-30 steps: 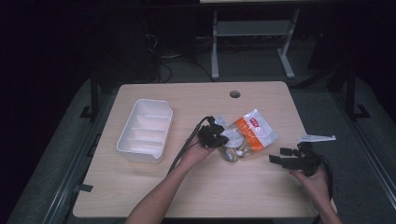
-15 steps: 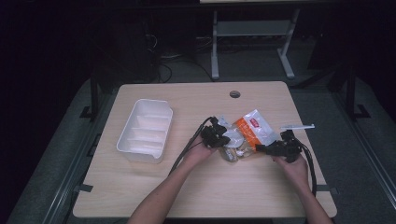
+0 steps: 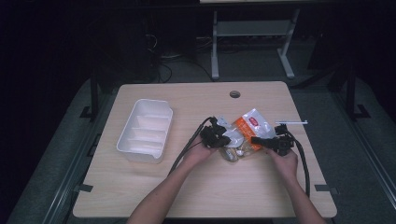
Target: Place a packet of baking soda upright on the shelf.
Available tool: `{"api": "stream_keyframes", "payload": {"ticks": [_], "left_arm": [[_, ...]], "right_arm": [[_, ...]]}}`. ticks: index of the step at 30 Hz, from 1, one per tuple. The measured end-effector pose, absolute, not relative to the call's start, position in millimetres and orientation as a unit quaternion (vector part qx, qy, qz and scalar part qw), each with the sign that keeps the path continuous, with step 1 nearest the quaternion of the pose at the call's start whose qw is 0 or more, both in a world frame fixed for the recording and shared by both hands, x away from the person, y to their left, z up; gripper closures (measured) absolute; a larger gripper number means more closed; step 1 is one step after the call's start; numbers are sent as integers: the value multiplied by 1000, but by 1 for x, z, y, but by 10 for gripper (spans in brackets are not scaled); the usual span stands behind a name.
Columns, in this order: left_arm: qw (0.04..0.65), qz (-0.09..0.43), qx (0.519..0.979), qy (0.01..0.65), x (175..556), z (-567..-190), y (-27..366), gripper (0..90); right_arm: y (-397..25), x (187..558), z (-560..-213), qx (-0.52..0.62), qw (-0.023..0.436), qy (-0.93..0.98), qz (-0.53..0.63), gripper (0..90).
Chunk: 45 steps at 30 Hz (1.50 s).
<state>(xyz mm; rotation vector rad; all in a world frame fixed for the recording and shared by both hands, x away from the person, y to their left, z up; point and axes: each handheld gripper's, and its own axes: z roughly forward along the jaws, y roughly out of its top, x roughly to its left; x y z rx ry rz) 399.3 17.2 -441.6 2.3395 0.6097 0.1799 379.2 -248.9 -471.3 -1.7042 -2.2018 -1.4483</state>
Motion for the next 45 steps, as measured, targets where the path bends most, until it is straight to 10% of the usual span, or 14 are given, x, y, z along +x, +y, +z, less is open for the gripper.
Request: {"api": "stream_keyframes", "payload": {"ticks": [7, 45], "left_arm": [[366, 72, 897, 237, 392, -438, 27, 750], [433, 60, 873, 218, 299, -435, 113, 428]], "right_arm": [[-248, 378, -467, -517, 2, -715, -471, 876], [-210, 379, -370, -377, -72, -819, -427, 898]]}}
